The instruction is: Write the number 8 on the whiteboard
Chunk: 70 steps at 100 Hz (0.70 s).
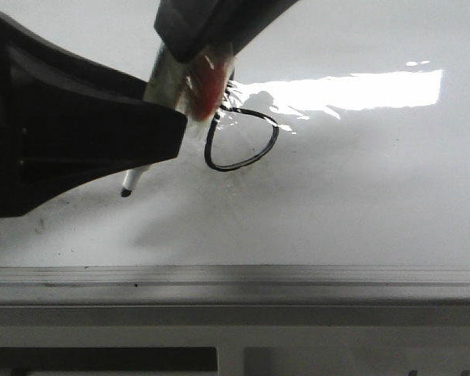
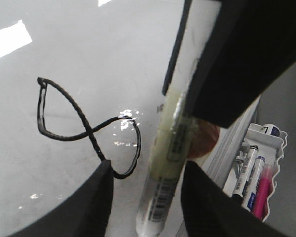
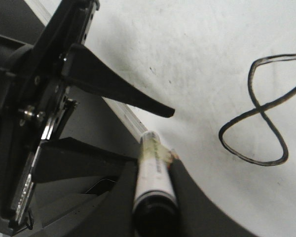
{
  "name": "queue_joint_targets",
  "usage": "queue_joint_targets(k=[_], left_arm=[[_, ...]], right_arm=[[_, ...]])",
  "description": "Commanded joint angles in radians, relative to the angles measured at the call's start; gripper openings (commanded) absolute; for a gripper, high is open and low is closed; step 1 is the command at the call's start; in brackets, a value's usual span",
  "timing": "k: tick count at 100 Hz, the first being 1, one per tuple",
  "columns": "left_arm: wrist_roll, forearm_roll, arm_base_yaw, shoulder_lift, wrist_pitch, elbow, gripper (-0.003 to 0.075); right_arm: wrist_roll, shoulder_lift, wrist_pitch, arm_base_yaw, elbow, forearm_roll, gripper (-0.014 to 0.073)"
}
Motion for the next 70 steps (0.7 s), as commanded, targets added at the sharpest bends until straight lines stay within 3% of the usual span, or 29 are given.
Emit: queue_joint_targets(k=[1, 9, 16, 32, 54, 70], left_arm=[[-0.015, -0.002, -0.008, 0.001, -0.11, -0.032, 0.0303], [-0.015, -0.002, -0.008, 0.001, -0.11, -0.032, 0.0298], [-0.015, -0.002, -0.008, 0.001, -0.111, -0.032, 0.0249], [-0.015, -0.002, -0.008, 0.001, -0.112, -0.032, -0.0016], [-0.023, -0.002, -0.008, 0.001, -0.112, -0.032, -0.002], [-0.044, -0.027, -0.008, -0.001, -0.08, -0.032, -0.002]], right_arm=[[0.003, -0.019, -0.054, 0.002, -0.027, 0.002, -0.0063], [0.003, -0.019, -0.05, 0.002, -0.027, 0.004, -0.0063], [0.003, -0.019, -0.046, 0.002, -0.027, 0.004, -0.0063], [0.003, -0.019, -0.054, 0.002, -0.027, 0.004, -0.0063], [0.003, -0.019, -0.061, 0.002, -0.027, 0.008, -0.0032], [0.003, -0.019, -0.068, 0.002, -0.027, 0.008, 0.0197]])
